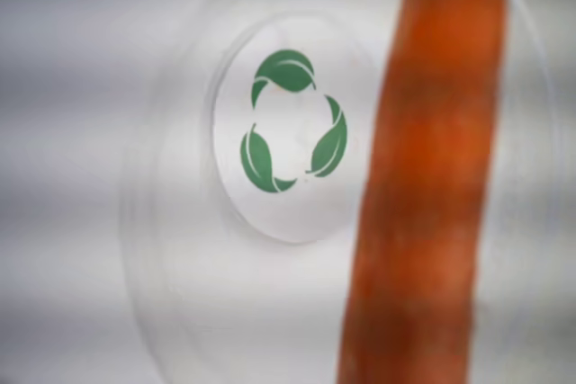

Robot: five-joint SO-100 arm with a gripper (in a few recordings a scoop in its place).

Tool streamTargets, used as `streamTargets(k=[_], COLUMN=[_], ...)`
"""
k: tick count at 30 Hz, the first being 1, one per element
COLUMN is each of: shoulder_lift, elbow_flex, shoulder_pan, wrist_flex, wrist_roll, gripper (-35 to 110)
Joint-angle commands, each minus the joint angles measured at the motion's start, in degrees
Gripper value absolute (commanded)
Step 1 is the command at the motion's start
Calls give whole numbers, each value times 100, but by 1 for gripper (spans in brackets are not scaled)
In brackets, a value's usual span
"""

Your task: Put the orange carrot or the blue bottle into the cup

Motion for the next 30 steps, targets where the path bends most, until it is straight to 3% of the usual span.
streamTargets(k=[1, 20, 30], shoulder_lift=[246, 185, 176], elbow_flex=[-747, -809, -791], shoulder_pan=[35, 35, 18], wrist_flex=[123, 114, 114], wrist_roll=[44, 44, -167], gripper=[12, 12, 29])
